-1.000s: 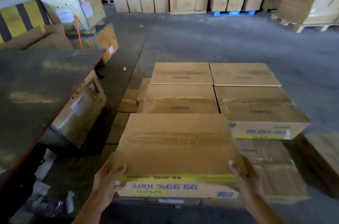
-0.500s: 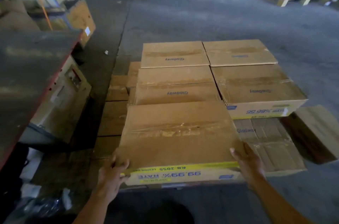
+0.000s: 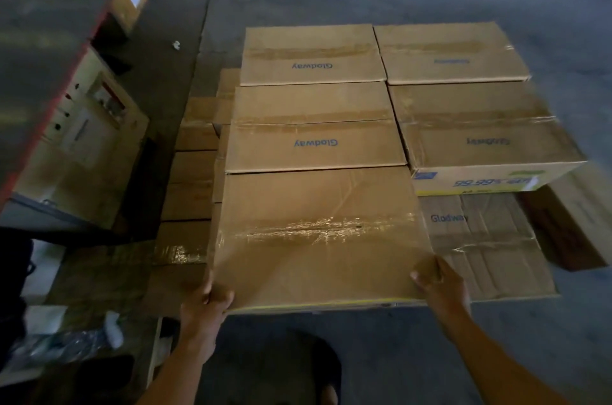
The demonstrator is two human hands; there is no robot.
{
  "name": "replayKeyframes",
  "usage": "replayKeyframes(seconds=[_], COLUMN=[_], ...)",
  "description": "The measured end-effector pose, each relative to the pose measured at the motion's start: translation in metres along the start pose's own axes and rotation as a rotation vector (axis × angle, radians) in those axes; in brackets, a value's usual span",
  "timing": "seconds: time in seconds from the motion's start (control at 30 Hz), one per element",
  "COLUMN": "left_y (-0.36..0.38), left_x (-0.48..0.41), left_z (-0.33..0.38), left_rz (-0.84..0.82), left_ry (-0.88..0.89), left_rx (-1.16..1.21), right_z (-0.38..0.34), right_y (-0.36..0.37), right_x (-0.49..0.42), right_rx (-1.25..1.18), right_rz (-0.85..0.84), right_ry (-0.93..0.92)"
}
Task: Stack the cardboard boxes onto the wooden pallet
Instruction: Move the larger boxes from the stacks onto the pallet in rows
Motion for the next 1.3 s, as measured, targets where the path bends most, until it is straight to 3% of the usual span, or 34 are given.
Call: replayKeyframes(seconds=[0.3,0.53,0.7,0.9,1.03,1.3], left_y=[0.0,0.002,0.013,0.024,0.036,0.129], left_x=[-0.001,0.034,0.081,0.17,0.243,0.347], left_z=[-0.006,0.022,0.043,0.06,0.069,0.097], left_rz=[0.058,0.286,0.318,0.285,0.282,0.226], left_ry=[0.084,0.311,0.519,0.71,0.958,1.22], left_rx=[-0.136,-0.71,-0.815,-0.784,-0.748,-0.81], right_z=[0.009,0.002,0.003,-0.008,-0.017,0.007], right_y=[0.003,-0.002,-0.035,-0.11,-0.161,-0.281], right_x=[-0.001,0.002,0.037,0.101,0.15,0.192], right_rx=[-0.012,0.044,0.192,0.193,0.181,0.202], right_rz=[-0.011,-0.16,-0.035,0.147,0.258,0.461], right_ry=[0.009,-0.147,-0.261,-0.366,-0.45,-0.502])
Point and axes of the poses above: each hand's wrist, its own x-axis away from the middle knuckle, its own y-axis out of the palm, z = x × y, the point moved 6 cm from there along -x, towards the middle knuckle, and after that the axes turned 7 degrees about -y, right-handed, at the moved point
